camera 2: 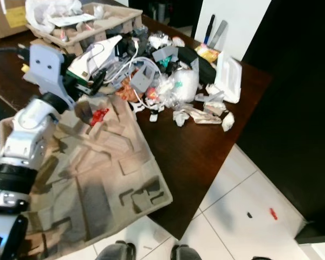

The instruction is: Picking trash to rubbish bin

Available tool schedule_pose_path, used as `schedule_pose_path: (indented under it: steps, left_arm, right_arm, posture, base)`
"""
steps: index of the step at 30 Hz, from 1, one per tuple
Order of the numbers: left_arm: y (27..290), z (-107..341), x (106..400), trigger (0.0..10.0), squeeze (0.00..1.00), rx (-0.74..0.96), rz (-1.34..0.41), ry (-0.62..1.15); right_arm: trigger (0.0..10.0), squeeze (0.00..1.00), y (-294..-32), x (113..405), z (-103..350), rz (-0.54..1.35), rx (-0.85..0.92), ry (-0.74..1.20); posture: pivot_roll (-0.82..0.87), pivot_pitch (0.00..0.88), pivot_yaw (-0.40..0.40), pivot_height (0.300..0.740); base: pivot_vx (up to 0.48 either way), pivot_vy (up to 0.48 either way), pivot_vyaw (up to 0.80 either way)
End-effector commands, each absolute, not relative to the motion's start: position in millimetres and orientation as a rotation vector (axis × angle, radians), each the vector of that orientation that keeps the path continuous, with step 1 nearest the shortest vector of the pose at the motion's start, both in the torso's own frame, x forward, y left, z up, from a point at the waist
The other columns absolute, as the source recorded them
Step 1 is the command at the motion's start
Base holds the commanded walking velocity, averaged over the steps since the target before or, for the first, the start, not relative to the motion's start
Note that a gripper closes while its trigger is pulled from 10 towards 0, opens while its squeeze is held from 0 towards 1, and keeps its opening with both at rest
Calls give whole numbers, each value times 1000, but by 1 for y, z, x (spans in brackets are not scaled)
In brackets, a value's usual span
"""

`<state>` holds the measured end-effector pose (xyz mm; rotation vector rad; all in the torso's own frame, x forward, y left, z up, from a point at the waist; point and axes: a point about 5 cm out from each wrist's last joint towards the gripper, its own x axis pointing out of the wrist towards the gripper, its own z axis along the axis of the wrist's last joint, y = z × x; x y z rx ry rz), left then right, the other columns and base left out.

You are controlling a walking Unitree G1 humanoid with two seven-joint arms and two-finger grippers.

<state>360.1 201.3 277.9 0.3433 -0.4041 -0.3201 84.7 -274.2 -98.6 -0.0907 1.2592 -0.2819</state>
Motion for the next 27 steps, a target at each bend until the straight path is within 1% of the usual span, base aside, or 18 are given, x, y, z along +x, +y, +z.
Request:
schedule_pose_path:
  steps: [1,4,9,18,19,20,21,25,27]
  left_arm:
    - [200,282,359,10000,0,441,-324,-391]
    - [199,282,361,10000,0,504,-315,-382]
    - [193,283,363,10000,0,532,-331,-382]
    - [181,282,366,10000,0,558,-380,-381]
    - [178,283,366,10000,0,559,-390,-384]
    - [178,283,366,10000,0,559,-390,-384]
    - [173,286,367,10000,0,563,-404,-393]
    - [170,290,368,10000,0,565,-415,-405]
    - [166,293,368,10000,0,561,-427,-423]
  right_arm:
    - [10000,0,-275,74,-100,-293,-86,1278]
    - [10000,0,-277,73,-100,-296,-84,1275]
    - [10000,0,-282,69,-99,-298,-100,1281]
    - [10000,0,-294,63,-95,-298,-133,1282]
    - [10000,0,-297,61,-94,-298,-139,1282]
    - [10000,0,-297,61,-94,-298,-139,1282]
    - [10000,0,-300,59,-93,-299,-144,1281]
    - [10000,0,-303,56,-92,-303,-149,1282]
    - [10000,0,-306,49,-91,-304,-158,1293]
  posture:
    - [94,300,-47,740]
    - [90,303,-49,740]
    - [82,327,-58,740]
    - [62,367,-64,740]
    - [53,389,-62,740]
    - [53,389,-62,740]
    - [46,402,-63,740]
    - [32,418,-63,740]
    - [17,432,-65,740]
  base:
    - [0,0,0]
    - [0,0,0]
    - [0,0,0]
    - [0,0,0]
    - [0,0,0]
    - [0,0,0]
    - [0,0,0]
    - [0,0,0]
    - [0,0,0]
